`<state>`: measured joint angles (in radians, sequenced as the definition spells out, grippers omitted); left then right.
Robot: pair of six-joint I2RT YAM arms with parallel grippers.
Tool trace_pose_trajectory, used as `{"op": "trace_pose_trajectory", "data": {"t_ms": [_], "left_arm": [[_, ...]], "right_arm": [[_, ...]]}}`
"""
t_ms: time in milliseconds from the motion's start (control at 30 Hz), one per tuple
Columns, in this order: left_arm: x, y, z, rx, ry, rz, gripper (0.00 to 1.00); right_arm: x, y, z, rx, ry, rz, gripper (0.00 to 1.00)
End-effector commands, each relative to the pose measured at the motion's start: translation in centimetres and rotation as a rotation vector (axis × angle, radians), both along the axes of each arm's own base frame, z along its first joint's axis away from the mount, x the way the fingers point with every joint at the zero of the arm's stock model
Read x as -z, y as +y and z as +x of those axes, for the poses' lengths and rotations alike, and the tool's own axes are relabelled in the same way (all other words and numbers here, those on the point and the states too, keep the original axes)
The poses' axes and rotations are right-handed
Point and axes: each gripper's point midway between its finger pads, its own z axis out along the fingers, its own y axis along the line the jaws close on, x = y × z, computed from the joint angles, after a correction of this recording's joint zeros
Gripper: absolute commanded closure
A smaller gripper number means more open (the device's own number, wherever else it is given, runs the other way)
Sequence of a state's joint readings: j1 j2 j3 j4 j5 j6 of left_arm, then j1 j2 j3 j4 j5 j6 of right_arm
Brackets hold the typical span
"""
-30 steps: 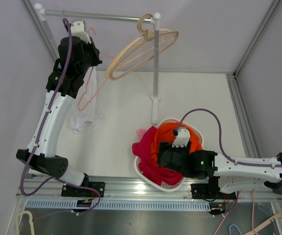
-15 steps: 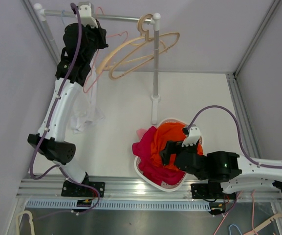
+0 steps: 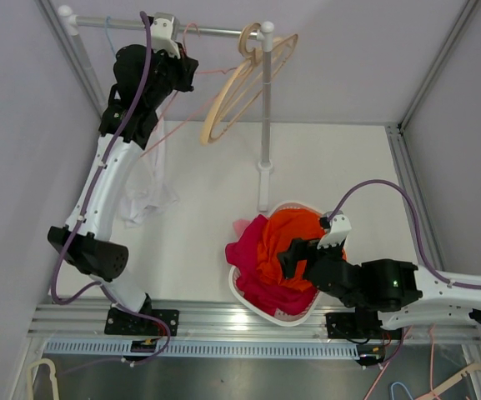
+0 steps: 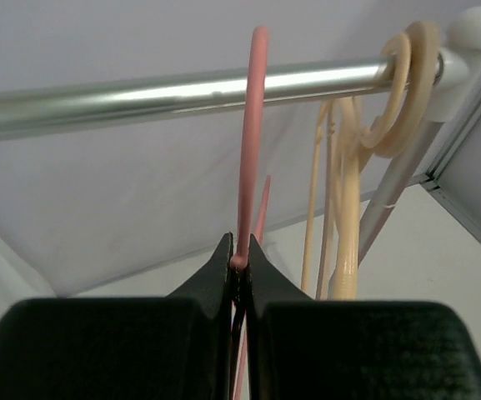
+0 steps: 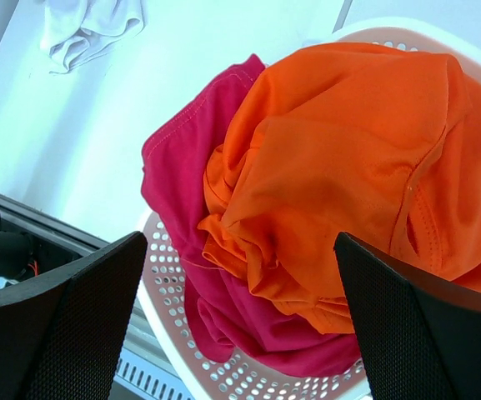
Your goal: Remove the t-shirt from the hanger
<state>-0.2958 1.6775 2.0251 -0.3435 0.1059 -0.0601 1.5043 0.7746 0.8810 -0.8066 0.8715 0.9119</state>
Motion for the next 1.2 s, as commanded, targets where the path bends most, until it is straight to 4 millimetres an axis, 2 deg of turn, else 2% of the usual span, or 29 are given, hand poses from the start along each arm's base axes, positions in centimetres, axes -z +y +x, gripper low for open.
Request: {"op": "trace_pose_trajectory", "data": {"t_ms": [0,67,200,233,367,467,567,633,667,700,733,767,800,833,867,900,933,967,1000,1033,1067,1100,1167], "left_arm": [[-4.9,-0.8,-1.1,0.08,-0.17,-0.002,0.99],[-4.3,-1.1,-0.1,0.074,-0.153,-0.02,0.99],[-5.2,-1.1,1.7,0.037,-0.16,-0.064,0.99],[-4.3,-1.3,2.3,0.034,-0.128,-0.061,0.99],[-3.8,-2.2,4.3,0.045,-0.125,-0.068,0.99],[-3.7,-3.8,4.8,0.119,-0.133,-0.082,0.99],[-2.1,-4.9,5.1,0.157,-0.086,-0.075,0.99],[-2.3,-5.0,4.6,0.162,-0.084,-0.069,0.99],[-0.9,-5.1,4.8,0.165,-0.052,-0.062,0.98],[-1.1,-5.2,4.5,0.177,-0.065,-0.059,0.98],[-0.7,-5.3,4.3,0.186,-0.059,-0.053,0.94],[-1.2,-5.3,3.5,0.2,-0.068,-0.051,0.89],[-1.8,-5.8,2.6,0.245,-0.082,-0.05,0.8],[-1.5,-6.0,2.0,0.273,-0.073,-0.049,0.57],[-2.3,-6.6,0.2,0.353,-0.086,-0.051,0.56],[-2.4,-7.0,-0.7,0.402,-0.083,-0.054,0.52],[-2.5,-7.1,-1.5,0.443,-0.079,-0.056,0.38],[-2.5,-7.0,-2.2,0.474,-0.071,-0.058,0.31],[-3.5,-7.1,-3.6,0.514,-0.086,-0.057,0.25],[-3.5,-6.9,-4.2,0.518,-0.075,-0.051,0.15],[-4.0,-6.5,-4.7,0.51,-0.083,-0.047,0.11],[-4.8,-6.0,-6.0,0.507,-0.104,-0.039,0.09],[-4.6,-5.1,-7.1,0.516,-0.101,-0.036,0.06]], "right_arm": [[-1.7,-0.2,0.7,0.035,-0.052,0.04,0.0],[-1.8,-0.2,0.7,0.037,-0.051,0.047,0.0],[-1.6,-0.1,0.6,0.034,-0.041,0.062,0.01],[-1.6,-0.2,0.6,0.036,-0.039,0.061,0.01],[-1.6,-0.3,0.5,0.031,-0.031,0.069,0.01],[-2.1,-0.6,0.3,0.032,-0.023,0.09,0.01],[-2.2,-0.9,0.3,0.031,-0.02,0.102,0.0],[-2.5,-0.7,0.2,0.024,-0.021,0.118,0.01],[-2.5,-0.6,0.2,0.016,-0.026,0.112,0.01],[-2.8,-0.3,0.2,0.009,-0.029,0.122,0.0],[-2.9,-0.2,0.2,0.007,-0.03,0.123,0.01],[-2.9,0.0,0.2,-0.002,-0.036,0.112,0.0],[-3.0,0.2,0.2,-0.005,-0.039,0.113,0.01],[-3.1,0.4,0.2,-0.005,-0.04,0.112,0.0],[-2.9,0.5,0.2,-0.008,-0.043,0.101,0.0],[-3.0,0.7,0.2,-0.012,-0.045,0.103,0.01],[-3.0,0.9,0.2,-0.015,-0.047,0.101,0.0],[-3.0,1.1,0.2,-0.016,-0.046,0.101,0.0],[-3.0,1.4,0.2,-0.02,-0.051,0.1,0.0],[-2.9,1.6,0.2,-0.024,-0.052,0.096,0.0],[-3.0,1.8,0.1,-0.031,-0.051,0.099,0.0],[-3.1,2.1,0.1,-0.035,-0.052,0.103,0.0],[-2.9,2.6,0.0,-0.047,-0.05,0.089,0.0]]}}
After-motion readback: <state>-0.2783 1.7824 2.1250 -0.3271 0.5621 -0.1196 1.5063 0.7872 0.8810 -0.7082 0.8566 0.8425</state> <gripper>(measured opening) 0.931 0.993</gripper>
